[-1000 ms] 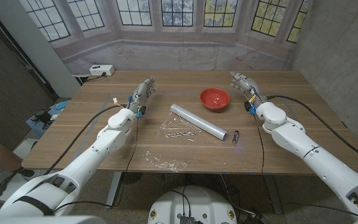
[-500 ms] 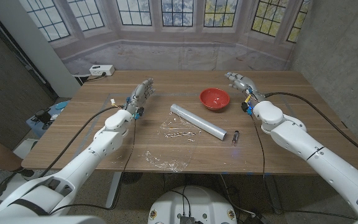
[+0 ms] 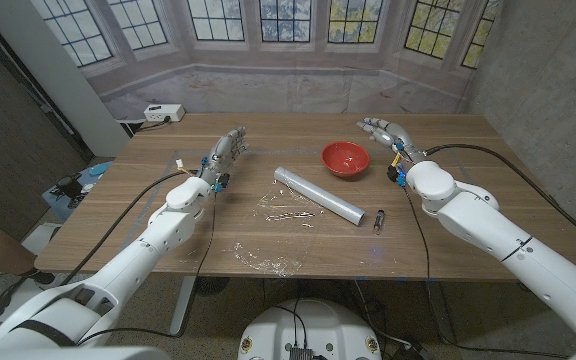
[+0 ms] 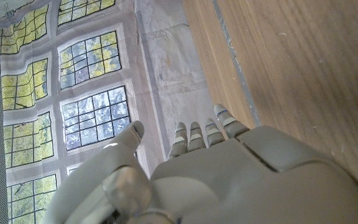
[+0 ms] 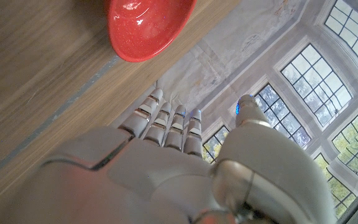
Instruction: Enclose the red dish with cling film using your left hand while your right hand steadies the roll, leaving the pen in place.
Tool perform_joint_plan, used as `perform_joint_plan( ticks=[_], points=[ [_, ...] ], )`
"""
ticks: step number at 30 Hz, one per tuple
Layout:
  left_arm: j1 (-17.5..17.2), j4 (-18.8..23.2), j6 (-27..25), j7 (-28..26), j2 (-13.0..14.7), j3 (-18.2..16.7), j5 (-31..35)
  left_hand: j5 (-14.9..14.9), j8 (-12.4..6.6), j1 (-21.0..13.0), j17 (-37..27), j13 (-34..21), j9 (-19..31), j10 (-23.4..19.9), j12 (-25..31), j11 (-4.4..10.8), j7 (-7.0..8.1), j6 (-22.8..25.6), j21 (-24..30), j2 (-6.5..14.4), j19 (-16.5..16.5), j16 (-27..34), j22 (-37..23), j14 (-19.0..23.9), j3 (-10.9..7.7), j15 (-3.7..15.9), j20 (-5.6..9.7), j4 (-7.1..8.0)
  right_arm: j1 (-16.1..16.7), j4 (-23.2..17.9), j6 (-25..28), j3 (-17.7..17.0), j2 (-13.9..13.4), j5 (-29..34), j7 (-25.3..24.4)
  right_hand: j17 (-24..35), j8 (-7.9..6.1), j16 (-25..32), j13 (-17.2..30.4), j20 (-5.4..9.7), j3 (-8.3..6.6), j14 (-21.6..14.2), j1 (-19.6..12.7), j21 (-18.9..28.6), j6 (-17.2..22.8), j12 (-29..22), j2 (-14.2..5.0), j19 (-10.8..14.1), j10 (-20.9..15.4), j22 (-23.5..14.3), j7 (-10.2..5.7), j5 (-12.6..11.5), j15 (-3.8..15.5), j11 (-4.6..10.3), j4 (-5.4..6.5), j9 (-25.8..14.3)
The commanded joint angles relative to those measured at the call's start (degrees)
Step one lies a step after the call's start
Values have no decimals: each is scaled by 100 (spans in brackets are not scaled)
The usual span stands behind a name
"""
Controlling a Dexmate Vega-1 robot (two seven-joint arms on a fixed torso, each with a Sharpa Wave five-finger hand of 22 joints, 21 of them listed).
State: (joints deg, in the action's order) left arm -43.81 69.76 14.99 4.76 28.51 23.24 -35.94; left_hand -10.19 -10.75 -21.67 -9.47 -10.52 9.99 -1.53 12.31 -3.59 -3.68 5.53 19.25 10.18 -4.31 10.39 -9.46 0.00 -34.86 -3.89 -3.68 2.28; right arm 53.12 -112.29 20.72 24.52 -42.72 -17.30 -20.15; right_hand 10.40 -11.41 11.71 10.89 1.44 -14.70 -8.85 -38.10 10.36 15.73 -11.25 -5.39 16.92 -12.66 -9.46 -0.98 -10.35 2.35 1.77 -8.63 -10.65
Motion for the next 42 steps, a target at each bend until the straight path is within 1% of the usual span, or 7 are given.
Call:
perform_joint_plan(
  ticks=[1,7,23,28,33,39,42],
  points=[
    [19,-41,24,80,8,12,-17,-17,6,-79,-16,-27,23,-23,-17,-43,-7,75,-44,16,-67,-8,-32,14,-51,-79,-9,-33,-134,-972,1262,334,-371,423,-95,13,-1,-17,4,-24,-39,-44,-122,-14,18,12,27,-63,-32,-18,77,-7,71,-18,-72,-13],
    [7,-40,10,85,6,18,-23,-17,6,-89,-16,-29,24,-39,-14,-45,-10,82,-57,15,-80,-8,-33,20,-67,-83,-9,-50,-263,-1201,1732,494,-444,581,-20,6,10,-27,-5,-51,-58,-52,-229,-23,4,26,67,-142,-14,-16,118,-22,41,-96,-116,-8],
    [-2,-25,-52,83,2,52,-15,-15,12,-92,-23,-32,27,-52,-16,-59,-10,77,-91,13,-101,-7,-35,25,-99,-84,-8,-65,-514,-1791,2776,782,-637,685,266,0,55,-86,-20,-210,-66,85,-394,-57,-107,60,149,-476,66,-14,176,-44,-53,-140,-120,0],
    [12,-31,-59,101,9,72,7,-15,13,-91,-26,-33,28,-61,-14,-60,-12,77,-99,15,-108,-7,-36,27,-106,-94,-2,-65,-548,-1982,3085,859,-712,663,334,0,56,-86,-21,-287,-61,104,-431,-41,-123,60,174,-525,81,-14,216,-51,-85,-232,-111,0],
    [17,-20,-94,106,15,82,6,-14,11,-88,-28,-35,28,-72,-12,-59,-17,86,-111,14,-113,-6,-36,30,-115,-101,-3,-65,-567,-2124,3334,920,-740,636,335,0,61,-85,-22,-405,-59,115,-463,-33,-149,58,191,-562,89,-15,233,-57,-100,-245,-105,1],
    [16,0,-110,111,36,91,23,-13,9,-86,-30,-36,29,-75,-13,-59,-22,95,-122,16,-120,-5,-37,33,-125,-103,0,-66,-723,-2270,3636,1155,-781,698,381,0,71,-90,-22,-511,-58,145,-503,-25,-197,62,209,-609,118,-16,254,-66,-145,-328,-98,0],
    [11,6,-110,108,48,88,28,-13,8,-84,-31,-36,29,-81,-12,-59,-28,100,-130,18,-123,-5,-37,32,-131,-104,-1,-65,-781,-2339,3786,1221,-782,683,413,0,73,-96,-22,-515,-59,169,-521,-23,-216,65,215,-628,136,-16,260,-70,-168,-351,-97,0]
  ],
)
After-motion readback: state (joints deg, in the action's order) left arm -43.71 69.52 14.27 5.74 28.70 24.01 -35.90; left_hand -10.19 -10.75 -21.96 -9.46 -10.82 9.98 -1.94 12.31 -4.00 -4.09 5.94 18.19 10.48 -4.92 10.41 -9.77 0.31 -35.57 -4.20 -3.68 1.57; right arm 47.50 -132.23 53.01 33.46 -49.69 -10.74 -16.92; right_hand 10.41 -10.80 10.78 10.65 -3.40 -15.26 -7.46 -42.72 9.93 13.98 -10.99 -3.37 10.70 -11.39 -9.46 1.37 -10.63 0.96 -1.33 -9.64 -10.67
